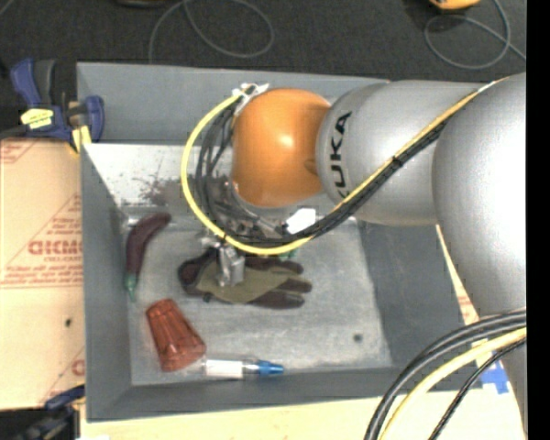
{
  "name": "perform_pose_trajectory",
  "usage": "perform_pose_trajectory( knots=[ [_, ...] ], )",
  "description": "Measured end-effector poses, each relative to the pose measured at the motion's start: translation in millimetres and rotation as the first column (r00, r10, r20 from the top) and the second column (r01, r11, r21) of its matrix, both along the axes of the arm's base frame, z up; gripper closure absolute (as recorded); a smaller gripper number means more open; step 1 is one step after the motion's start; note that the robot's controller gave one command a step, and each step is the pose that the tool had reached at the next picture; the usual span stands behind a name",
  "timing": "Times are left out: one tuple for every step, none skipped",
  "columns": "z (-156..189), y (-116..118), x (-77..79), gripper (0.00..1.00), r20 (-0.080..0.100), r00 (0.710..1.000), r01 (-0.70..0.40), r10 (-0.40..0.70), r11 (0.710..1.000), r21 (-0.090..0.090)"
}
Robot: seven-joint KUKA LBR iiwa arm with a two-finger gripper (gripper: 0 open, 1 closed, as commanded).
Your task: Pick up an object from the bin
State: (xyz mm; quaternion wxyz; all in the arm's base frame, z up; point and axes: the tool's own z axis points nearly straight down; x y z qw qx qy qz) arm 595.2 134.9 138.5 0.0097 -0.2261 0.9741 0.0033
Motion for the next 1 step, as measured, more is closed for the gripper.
perform_pose_trajectory(
  knots=[
    [0.0,0.1,0.0,1.00,0.000,1.000,0.000,0.000,1.000,0.000]
  ],
)
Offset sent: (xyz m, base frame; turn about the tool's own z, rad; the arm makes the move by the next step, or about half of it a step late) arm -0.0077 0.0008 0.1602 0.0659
